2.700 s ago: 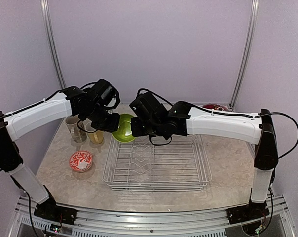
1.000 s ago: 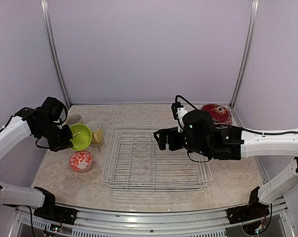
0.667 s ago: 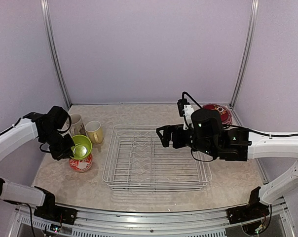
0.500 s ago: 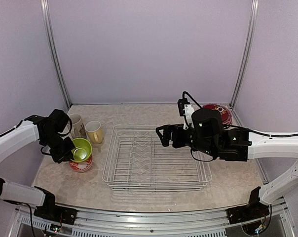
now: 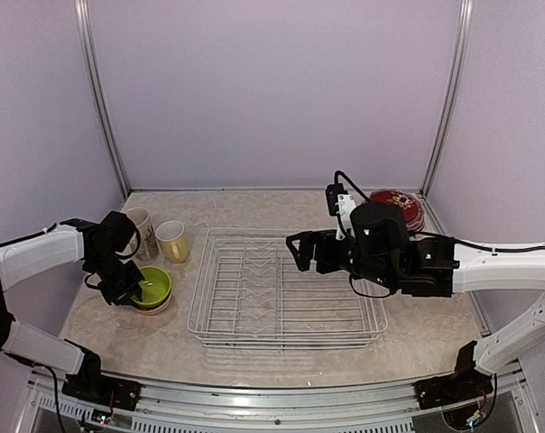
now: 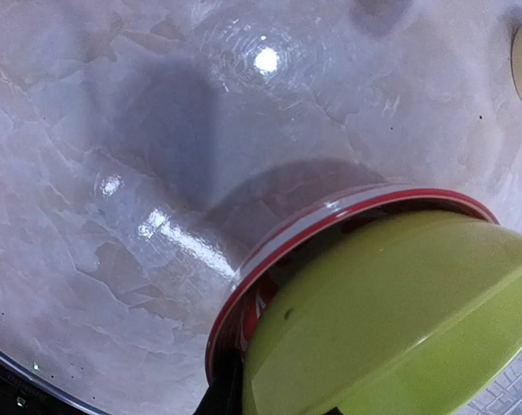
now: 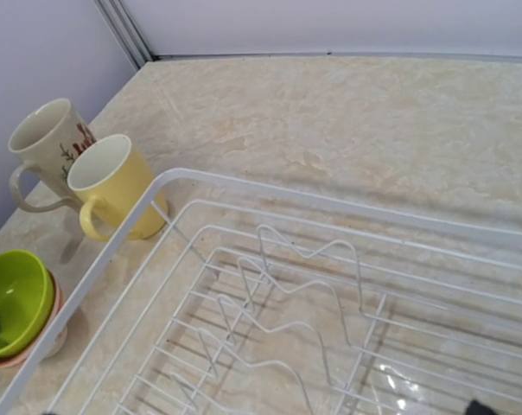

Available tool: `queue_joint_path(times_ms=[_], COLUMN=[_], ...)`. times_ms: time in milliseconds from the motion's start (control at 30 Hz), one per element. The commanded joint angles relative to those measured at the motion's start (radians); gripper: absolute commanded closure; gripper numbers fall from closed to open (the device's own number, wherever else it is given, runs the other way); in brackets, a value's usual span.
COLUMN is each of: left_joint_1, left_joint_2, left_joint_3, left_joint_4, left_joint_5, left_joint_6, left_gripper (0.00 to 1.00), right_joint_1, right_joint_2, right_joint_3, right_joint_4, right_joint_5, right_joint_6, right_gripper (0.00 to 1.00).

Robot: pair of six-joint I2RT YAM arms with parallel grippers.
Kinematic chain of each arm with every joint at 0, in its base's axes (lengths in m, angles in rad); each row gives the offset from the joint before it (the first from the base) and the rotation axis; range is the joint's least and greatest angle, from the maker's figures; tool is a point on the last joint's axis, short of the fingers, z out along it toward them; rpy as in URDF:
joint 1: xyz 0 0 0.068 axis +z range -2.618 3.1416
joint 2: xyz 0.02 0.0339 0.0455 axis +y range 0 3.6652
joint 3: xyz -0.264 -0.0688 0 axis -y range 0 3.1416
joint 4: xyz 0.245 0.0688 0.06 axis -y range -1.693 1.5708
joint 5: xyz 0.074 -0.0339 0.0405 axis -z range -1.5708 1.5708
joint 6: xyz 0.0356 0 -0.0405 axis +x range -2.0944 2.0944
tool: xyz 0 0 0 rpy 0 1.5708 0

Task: Unload the mixed dishes from the dish rack
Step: Place the bowl in the bowl, then reset both arms

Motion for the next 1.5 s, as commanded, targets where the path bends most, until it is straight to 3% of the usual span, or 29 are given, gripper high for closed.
queue_joint_path(times_ms=[0, 200, 400, 533, 733, 900, 1033, 1267, 1467], left_joint_1=[0.005, 0.006, 0.006, 0.005, 0.005, 0.005, 0.005, 0.005, 0.004], left_joint_2=[-0.015, -0.073, -0.144, -0.202, -0.298, -0.348, -0.388, -0.506, -0.565], left_joint_3=[-0.013, 0.015, 0.059, 0.124, 0.336, 0.576, 0.669, 0.683, 0.715], left_joint_4=[0.004, -0.039, -0.104, -0.163, -0.168, -0.086, 0.057, 0.346, 0.432], left_joint_5=[-0.015, -0.048, -0.070, -0.074, -0.066, -0.075, -0.029, 0.019, 0.015], left_joint_6=[-0.014, -0.013, 0.000, 0.029, 0.193, 0.357, 0.487, 0.617, 0.663], left_gripper=[0.80, 0.71, 0.51, 0.39, 0.19, 0.02, 0.01, 0.01, 0.01], right_joint_1=[-0.004, -0.004, -0.015, -0.092, -0.308, -0.379, -0.380, -0.381, -0.381], right_joint_2=[-0.034, -0.033, -0.049, -0.065, -0.101, -0.149, -0.209, -0.365, -0.443], right_joint_3=[-0.023, 0.000, 0.056, 0.093, 0.147, 0.231, 0.293, 0.373, 0.432], right_joint_4=[0.007, -0.038, -0.165, -0.252, -0.334, -0.379, -0.364, -0.260, -0.217], right_joint_5=[0.008, 0.032, 0.113, 0.105, 0.037, 0.102, 0.145, 0.102, 0.095], right_joint_6=[0.007, -0.001, -0.043, -0.097, -0.209, -0.317, -0.413, -0.552, -0.593], right_gripper=[0.00, 0.00, 0.00, 0.00, 0.00, 0.00, 0.00, 0.00, 0.00])
